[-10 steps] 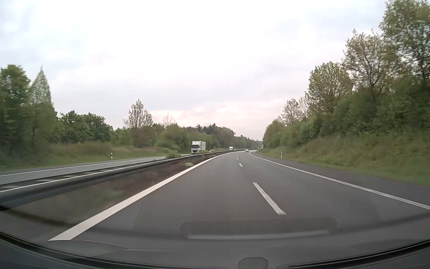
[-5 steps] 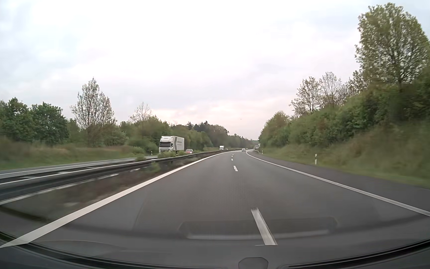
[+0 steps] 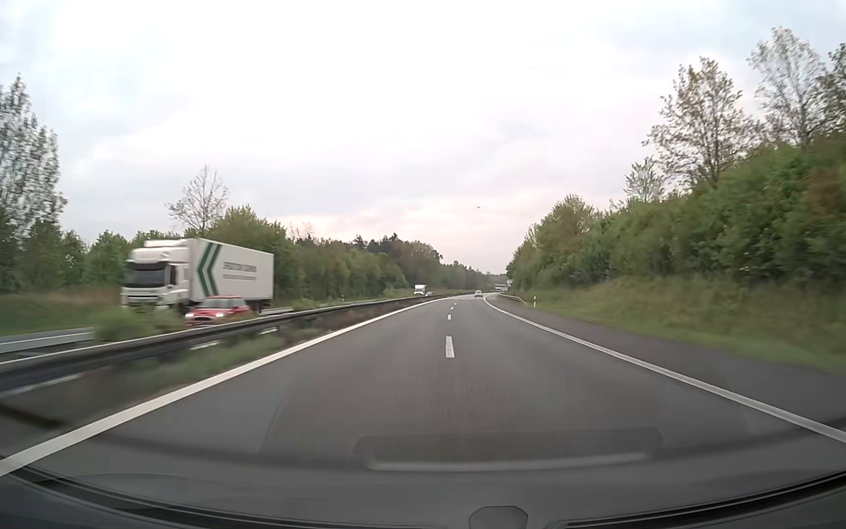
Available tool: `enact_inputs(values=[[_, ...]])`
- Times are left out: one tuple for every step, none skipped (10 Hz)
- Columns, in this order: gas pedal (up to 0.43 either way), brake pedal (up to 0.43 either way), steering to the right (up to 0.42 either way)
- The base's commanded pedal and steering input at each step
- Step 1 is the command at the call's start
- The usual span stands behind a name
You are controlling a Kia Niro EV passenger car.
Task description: Follow the waypoints while adhering to traffic rules and regulations
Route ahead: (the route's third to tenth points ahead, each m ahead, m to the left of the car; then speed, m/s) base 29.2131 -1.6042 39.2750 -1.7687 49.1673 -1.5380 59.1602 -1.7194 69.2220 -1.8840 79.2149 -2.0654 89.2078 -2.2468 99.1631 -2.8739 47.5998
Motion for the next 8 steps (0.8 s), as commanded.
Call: enact_inputs(values=[[0.539, 0.000, 0.010], [0.539, 0.000, 0.009], [0.551, 0.000, 0.008], [0.551, 0.000, 0.007], [0.551, 0.000, 0.007], [0.539, 0.000, 0.006], [0.539, 0.000, 0.006], [0.539, 0.000, 0.005]])
